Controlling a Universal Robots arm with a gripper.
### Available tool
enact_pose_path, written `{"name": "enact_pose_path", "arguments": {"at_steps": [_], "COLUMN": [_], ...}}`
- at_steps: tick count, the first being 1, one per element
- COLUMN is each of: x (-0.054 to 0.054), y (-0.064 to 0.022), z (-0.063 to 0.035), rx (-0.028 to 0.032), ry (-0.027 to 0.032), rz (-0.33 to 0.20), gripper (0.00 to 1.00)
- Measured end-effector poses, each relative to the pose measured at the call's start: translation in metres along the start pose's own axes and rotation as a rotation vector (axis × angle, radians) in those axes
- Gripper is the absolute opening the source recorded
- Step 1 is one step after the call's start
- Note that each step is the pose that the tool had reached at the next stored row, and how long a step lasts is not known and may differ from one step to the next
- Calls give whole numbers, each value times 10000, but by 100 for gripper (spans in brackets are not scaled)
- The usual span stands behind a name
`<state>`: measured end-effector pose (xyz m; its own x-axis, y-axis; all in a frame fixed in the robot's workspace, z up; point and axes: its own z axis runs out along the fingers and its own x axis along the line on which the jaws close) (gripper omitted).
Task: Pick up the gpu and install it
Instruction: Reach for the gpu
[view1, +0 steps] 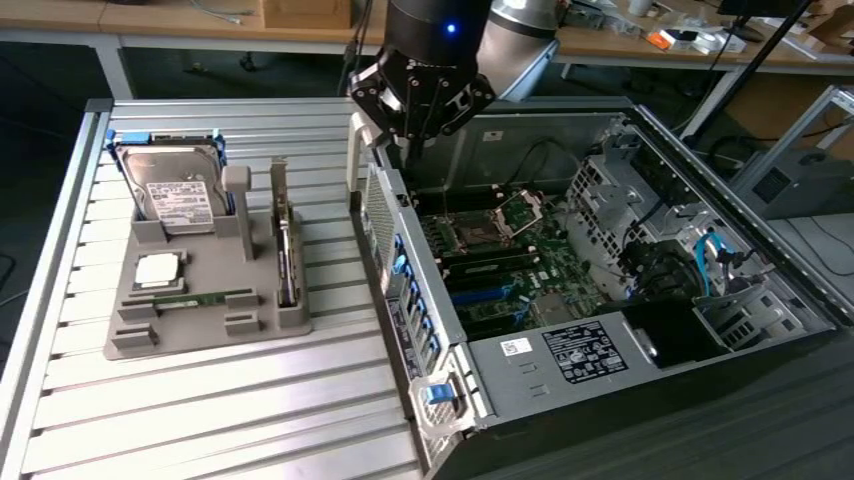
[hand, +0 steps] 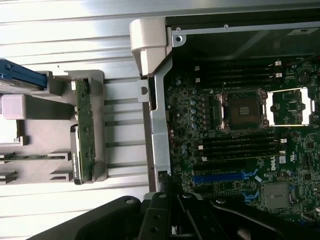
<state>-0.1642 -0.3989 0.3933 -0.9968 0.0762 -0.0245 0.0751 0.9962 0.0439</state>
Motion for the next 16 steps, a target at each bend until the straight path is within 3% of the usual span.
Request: {"name": "enact_pose_path", "arguments": {"at_steps": [16], "x": [60], "y": [-5], "z": [-1], "rx": [4], "ry": [-1], "rz": [0], "gripper": [11]}}
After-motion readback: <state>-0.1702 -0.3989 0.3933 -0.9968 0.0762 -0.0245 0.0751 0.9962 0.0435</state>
